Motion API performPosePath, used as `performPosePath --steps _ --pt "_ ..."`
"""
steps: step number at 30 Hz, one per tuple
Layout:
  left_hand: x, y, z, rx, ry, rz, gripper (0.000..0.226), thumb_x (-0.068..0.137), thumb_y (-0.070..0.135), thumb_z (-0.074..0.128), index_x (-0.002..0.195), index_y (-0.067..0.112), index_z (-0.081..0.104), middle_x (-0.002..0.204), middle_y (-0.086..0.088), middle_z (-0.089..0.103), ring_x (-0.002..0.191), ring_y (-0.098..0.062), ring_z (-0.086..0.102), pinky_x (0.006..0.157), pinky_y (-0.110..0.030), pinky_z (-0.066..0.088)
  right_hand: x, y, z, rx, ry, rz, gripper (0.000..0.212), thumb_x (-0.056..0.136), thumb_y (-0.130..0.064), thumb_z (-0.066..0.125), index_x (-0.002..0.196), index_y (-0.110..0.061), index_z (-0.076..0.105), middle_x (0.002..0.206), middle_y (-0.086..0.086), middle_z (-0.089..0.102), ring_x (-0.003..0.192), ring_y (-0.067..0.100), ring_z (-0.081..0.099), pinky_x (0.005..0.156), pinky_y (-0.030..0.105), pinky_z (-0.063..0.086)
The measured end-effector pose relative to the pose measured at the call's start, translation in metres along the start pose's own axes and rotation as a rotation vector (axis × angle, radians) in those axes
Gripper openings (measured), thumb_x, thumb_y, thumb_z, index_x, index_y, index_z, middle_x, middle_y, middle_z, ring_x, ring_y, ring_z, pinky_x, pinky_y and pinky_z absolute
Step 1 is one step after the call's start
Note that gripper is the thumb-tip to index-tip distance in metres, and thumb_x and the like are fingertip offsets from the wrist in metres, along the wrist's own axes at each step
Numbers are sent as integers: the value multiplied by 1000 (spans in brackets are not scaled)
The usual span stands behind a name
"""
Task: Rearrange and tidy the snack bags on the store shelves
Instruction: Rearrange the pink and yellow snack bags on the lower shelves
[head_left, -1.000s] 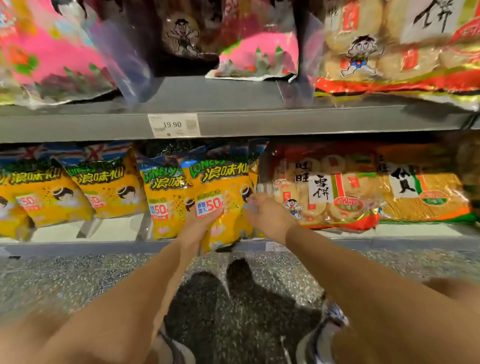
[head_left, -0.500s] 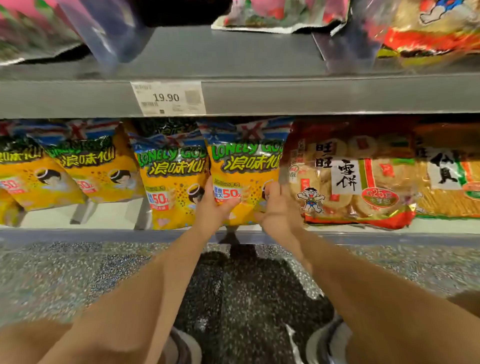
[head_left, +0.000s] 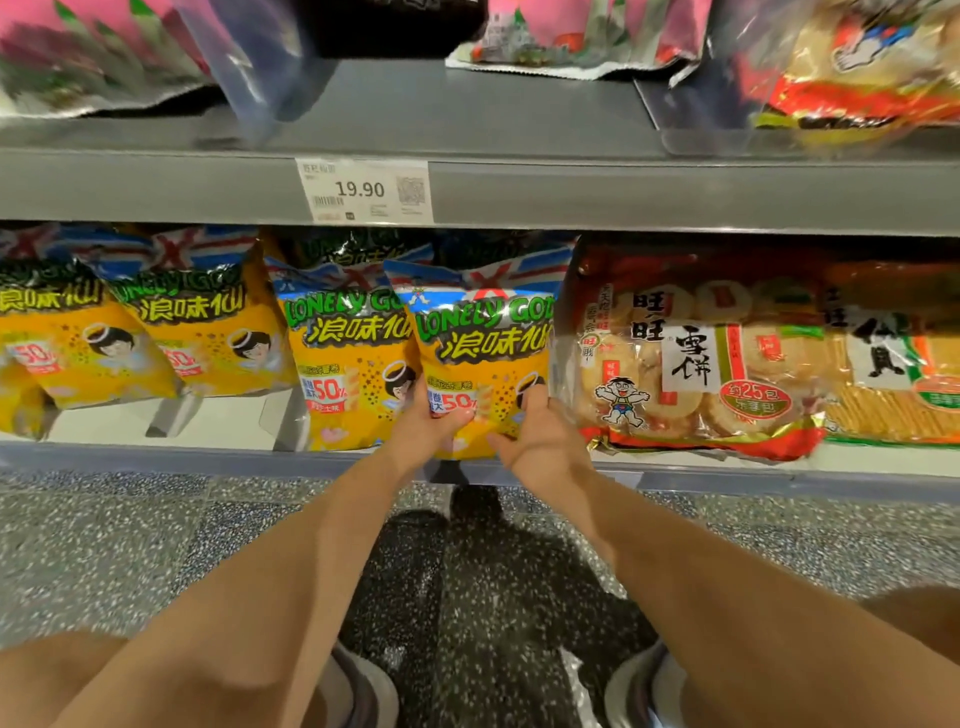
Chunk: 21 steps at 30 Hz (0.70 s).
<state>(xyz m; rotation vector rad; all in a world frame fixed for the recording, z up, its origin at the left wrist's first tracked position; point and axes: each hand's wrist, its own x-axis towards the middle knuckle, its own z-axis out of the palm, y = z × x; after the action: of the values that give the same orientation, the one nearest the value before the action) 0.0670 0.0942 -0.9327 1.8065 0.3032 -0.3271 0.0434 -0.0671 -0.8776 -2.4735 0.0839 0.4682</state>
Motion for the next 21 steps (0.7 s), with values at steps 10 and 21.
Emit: performPosePath --steps 10,21 --pt "18 -1 -4 -36 -32 -48 80 85 27 67 147 30 18 131 1 53 114 -21 54 78 -35 52 14 -3 -4 128 -62 30 37 85 -17 59 101 -20 26 116 12 41 79 22 44 49 24 28" --pt "-30 28 14 244 443 110 95 71 29 79 147 19 22 133 -12 42 122 -30 46 100 -47 42 -14 -6 -17 88 55 -46 36 89 -26 54 119 -10 43 113 11 55 83 24 52 71 31 42"
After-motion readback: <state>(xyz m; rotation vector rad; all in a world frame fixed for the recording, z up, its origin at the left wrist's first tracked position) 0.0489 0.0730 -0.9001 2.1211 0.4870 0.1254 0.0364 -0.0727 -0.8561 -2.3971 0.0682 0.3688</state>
